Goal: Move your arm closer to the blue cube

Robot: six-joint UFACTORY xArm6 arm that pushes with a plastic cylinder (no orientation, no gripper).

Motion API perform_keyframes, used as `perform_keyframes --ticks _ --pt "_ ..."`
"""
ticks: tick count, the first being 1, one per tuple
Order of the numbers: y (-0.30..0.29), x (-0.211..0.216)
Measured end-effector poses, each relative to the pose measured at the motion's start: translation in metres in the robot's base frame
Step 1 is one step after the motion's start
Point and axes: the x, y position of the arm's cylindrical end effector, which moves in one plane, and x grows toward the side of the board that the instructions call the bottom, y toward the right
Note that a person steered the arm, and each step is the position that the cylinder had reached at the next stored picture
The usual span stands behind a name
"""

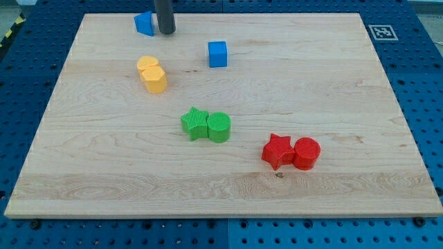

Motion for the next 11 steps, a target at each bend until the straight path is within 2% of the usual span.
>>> perform_keyframes --ticks 1,3,5,6,8,10,11 --pt "-0.002 0.000" --pt "-0.052 -0.005" --pt "-0.072 -0.019" --pt "-0.065 -0.014" --pt "0.017 0.068" --pt "0.075 0.073" --pt "0.073 0.070"
